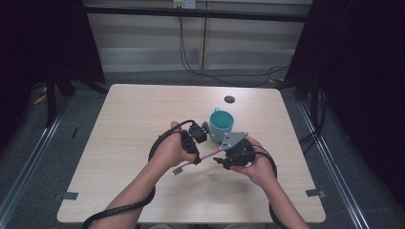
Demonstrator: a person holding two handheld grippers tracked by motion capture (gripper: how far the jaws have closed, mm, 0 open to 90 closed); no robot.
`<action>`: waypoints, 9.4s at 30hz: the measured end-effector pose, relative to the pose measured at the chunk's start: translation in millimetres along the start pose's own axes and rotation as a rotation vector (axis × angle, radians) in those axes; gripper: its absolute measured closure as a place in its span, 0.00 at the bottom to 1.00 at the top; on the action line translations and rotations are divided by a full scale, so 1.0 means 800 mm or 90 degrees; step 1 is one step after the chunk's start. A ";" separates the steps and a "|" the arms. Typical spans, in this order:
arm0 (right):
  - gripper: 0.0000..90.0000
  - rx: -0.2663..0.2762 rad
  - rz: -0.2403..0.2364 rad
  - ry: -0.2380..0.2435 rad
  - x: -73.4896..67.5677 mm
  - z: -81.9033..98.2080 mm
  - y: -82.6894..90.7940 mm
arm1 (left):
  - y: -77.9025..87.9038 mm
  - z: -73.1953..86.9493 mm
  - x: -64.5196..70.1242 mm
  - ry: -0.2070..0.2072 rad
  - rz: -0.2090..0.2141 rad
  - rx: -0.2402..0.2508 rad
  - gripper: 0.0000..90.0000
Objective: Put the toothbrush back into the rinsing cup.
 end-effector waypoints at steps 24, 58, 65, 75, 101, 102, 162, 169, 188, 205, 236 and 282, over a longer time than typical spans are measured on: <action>0.75 0.024 -0.044 -0.008 0.001 0.007 0.010 | 0.003 -0.006 0.002 -0.013 0.000 0.009 0.90; 0.73 -0.059 -0.006 0.053 0.003 0.009 -0.004 | 0.012 -0.011 0.003 -0.016 0.011 0.026 0.90; 0.82 -0.091 -0.020 0.091 -0.003 0.011 -0.008 | 0.014 -0.013 0.003 -0.024 0.012 0.045 0.90; 0.91 -0.124 -0.068 0.121 -0.017 0.013 -0.016 | 0.023 -0.019 -0.018 0.006 -0.062 0.170 0.51; 0.91 -0.098 -0.075 -0.084 0.011 0.041 0.003 | 0.048 0.005 -0.046 0.100 -0.070 0.225 0.26; 0.91 -0.094 -0.074 -0.090 0.012 0.041 0.004 | 0.048 0.007 -0.046 0.107 -0.070 0.226 0.26; 0.91 0.192 -0.105 -0.329 0.016 0.010 0.015 | 0.022 -0.008 -0.032 0.223 -0.001 0.366 0.36; 0.91 0.201 -0.113 -0.332 0.014 0.004 0.010 | 0.023 -0.013 -0.031 0.243 -0.003 0.378 0.47; 0.91 0.228 -0.120 -0.347 0.011 -0.001 0.009 | 0.015 -0.021 -0.024 0.266 0.027 0.393 0.70; 0.90 0.259 -0.138 -0.381 0.006 -0.004 0.001 | 0.021 -0.021 -0.019 0.265 0.038 0.382 0.92; 0.52 0.246 -0.102 -0.359 0.018 0.005 0.027 | 0.021 0.003 -0.033 0.269 0.008 0.378 0.92; 0.89 0.364 -0.109 -0.440 0.055 -0.047 0.057 | 0.005 -0.018 0.001 0.254 0.052 0.411 0.92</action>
Point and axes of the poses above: each handheld gripper's, and its own axes: y roughly backward along the jaws, z roughly out of its underside, x roughly to its right, the point moved 4 cm from there along -y, roughly forward along the jaws, and after that the axes turned 12 degrees about -z, right-handed, at the moved point
